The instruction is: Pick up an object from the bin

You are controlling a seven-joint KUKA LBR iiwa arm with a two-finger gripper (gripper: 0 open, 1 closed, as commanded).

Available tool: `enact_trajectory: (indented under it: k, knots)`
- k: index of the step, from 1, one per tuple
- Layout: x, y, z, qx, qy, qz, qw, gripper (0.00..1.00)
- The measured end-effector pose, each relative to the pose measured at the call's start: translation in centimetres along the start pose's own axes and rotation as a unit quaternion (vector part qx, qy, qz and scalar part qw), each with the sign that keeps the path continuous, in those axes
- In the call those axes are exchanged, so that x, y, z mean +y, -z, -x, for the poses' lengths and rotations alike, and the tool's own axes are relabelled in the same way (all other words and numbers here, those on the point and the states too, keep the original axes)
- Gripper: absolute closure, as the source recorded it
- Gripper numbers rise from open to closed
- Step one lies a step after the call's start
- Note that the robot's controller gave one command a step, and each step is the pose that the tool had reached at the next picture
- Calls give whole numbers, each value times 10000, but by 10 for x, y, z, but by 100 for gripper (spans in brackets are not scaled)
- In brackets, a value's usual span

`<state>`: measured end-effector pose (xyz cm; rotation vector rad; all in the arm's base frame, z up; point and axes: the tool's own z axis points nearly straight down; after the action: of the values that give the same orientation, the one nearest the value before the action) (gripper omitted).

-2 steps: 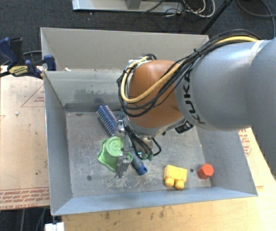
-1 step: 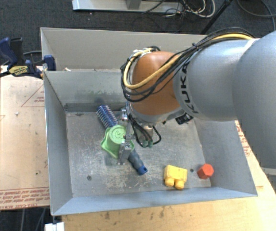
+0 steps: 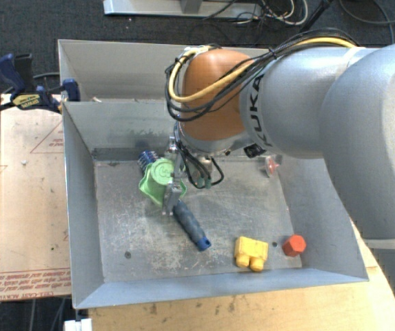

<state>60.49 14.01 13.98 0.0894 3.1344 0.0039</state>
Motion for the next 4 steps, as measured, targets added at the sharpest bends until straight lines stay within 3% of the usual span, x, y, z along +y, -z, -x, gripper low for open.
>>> enact_trajectory:
  k: [1,2,3,4]
  knots:
    - [-1,0,-2,19,-10,-4,10000,100]
    - [7,8,4,18,-155,-3,9999,100]
    - [11,-17,-3,10,-24,-2,10000,100]
    - [14,51,-3,-17,-85,7,10000,100]
